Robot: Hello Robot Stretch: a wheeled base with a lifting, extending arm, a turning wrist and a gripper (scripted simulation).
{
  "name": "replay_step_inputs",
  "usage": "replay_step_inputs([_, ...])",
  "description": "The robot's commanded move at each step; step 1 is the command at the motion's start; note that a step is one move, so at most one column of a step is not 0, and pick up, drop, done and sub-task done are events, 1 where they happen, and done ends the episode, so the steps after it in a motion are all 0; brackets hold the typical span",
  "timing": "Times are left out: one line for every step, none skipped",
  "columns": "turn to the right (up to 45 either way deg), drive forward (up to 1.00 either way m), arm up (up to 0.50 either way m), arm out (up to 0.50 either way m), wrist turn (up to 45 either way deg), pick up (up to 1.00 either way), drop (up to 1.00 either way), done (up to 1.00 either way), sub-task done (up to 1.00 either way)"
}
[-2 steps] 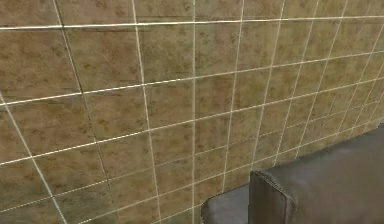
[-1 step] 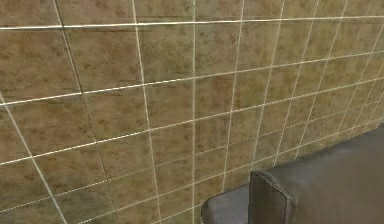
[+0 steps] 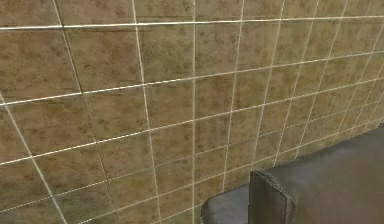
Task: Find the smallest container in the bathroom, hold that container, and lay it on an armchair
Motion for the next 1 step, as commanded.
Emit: replay_step_inputs([0.0,0.00,0.00,0.00,0.0,0.00,1.00,0.00,0.00])
